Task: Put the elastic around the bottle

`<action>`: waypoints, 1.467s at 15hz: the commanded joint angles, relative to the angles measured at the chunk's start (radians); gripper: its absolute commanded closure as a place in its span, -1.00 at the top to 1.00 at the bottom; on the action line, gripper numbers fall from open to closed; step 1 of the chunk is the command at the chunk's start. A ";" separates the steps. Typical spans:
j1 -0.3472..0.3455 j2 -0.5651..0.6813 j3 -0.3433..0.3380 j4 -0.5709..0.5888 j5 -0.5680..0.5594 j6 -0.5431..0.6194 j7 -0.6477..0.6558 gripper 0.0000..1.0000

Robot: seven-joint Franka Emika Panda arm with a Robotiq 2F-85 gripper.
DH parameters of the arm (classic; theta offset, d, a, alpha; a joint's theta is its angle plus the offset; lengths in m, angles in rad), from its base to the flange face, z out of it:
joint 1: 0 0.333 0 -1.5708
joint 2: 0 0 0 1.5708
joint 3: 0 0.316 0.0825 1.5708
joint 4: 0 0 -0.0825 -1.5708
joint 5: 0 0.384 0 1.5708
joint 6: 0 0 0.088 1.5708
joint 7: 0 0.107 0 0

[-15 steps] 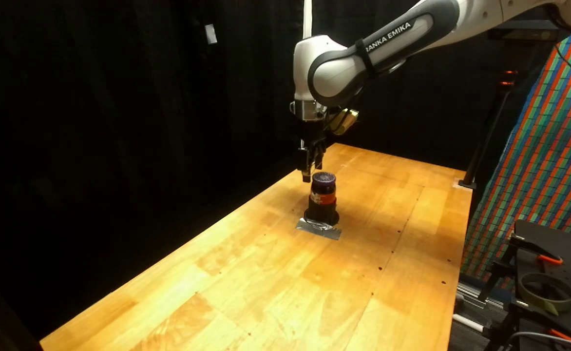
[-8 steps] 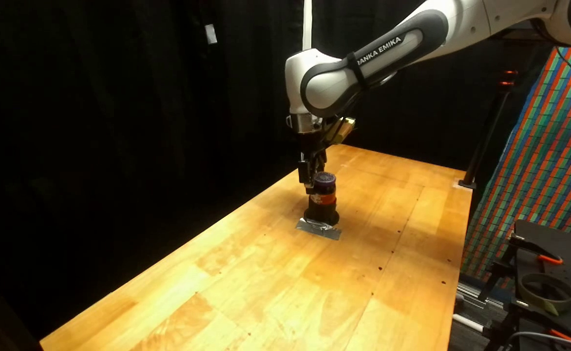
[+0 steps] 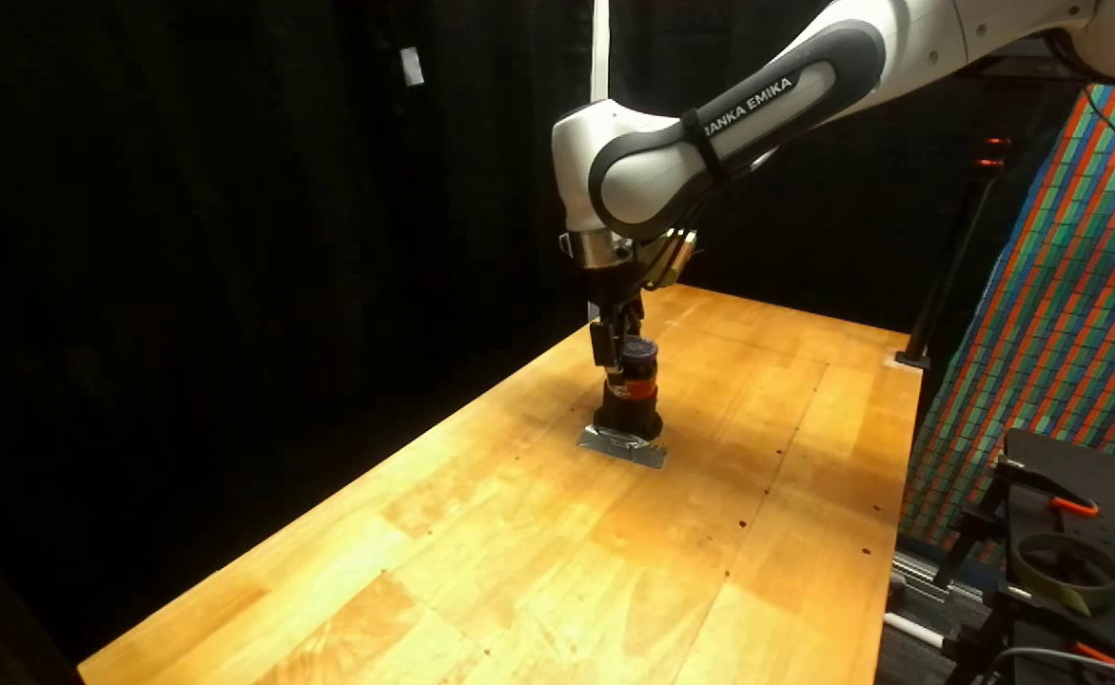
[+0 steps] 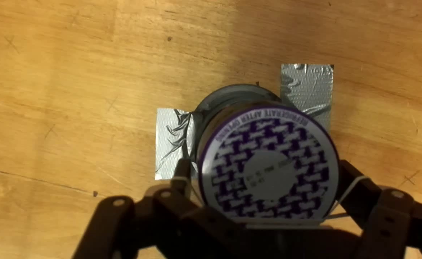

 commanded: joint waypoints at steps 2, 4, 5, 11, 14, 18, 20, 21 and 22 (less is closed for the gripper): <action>0.014 -0.137 -0.004 -0.204 -0.042 0.059 0.024 1.00; 0.014 -0.187 -0.001 -0.283 -0.049 0.078 0.024 1.00; 0.014 -0.214 -0.002 -0.328 -0.053 0.096 0.030 1.00; 0.010 -0.345 -0.008 -0.579 -0.068 0.329 0.078 0.50; 0.011 -0.398 -0.023 -0.706 -0.088 0.520 0.115 0.17; 0.024 -0.452 -0.057 -0.850 -0.137 0.742 0.181 -0.46; 0.043 -0.475 -0.094 -0.917 -0.188 0.874 0.242 -0.62; 0.056 -0.483 -0.117 -0.947 -0.214 0.935 0.274 -0.65; 0.075 -0.488 -0.147 -0.974 -0.244 0.989 0.306 -0.70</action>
